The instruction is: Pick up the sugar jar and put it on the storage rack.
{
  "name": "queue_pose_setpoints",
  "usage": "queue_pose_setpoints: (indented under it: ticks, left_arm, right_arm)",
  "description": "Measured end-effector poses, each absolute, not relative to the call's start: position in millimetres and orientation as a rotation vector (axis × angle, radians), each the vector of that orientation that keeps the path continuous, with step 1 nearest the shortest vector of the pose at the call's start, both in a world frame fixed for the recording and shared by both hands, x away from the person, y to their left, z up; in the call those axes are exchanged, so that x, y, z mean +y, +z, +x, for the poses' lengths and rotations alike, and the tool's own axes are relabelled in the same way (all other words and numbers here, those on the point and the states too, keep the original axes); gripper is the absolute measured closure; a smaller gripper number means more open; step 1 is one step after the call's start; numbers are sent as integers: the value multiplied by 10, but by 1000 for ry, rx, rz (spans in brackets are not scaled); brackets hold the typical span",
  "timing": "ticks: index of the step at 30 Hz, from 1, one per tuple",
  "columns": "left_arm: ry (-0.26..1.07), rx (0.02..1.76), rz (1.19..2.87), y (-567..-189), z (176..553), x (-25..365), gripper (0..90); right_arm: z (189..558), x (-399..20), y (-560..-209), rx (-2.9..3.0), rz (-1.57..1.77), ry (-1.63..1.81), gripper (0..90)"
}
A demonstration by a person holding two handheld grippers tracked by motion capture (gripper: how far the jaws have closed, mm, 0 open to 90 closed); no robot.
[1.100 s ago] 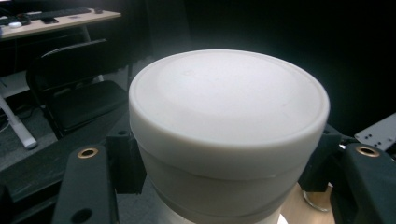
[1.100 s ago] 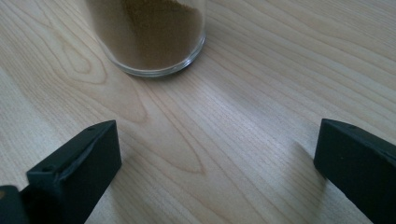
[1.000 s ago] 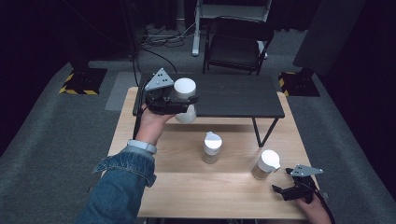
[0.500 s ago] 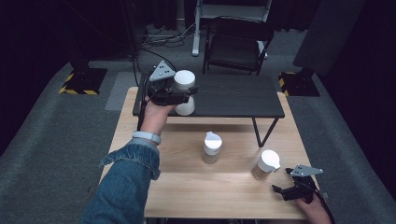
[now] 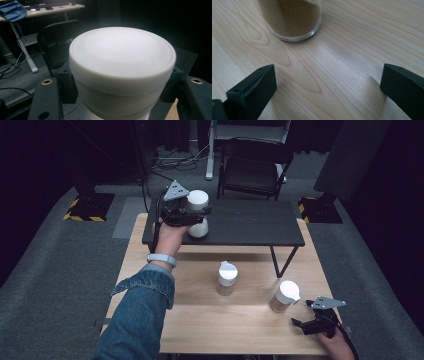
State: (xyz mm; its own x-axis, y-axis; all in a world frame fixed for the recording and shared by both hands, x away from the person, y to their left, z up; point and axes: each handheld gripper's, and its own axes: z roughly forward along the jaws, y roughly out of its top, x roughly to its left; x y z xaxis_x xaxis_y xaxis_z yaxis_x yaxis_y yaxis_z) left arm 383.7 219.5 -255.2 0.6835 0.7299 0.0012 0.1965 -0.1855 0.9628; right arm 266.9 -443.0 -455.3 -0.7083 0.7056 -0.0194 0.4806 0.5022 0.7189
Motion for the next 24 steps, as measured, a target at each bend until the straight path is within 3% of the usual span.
queue_pose_setpoints:
  ticks: [16,20,24]
  left_arm:
    - [585,767,1719,-2606,3925,2168,328]
    - [567,770,1697,-2629,3938,2190,154]
    - [564,740,1686,-2670,3919,2236,79]
  right_arm:
    - [2669,-4429,-4553,2439,996,1023,5]
    - [2669,-4429,-4553,2439,996,1023,5]
    - [2668,-4430,-4553,2439,994,1023,5]
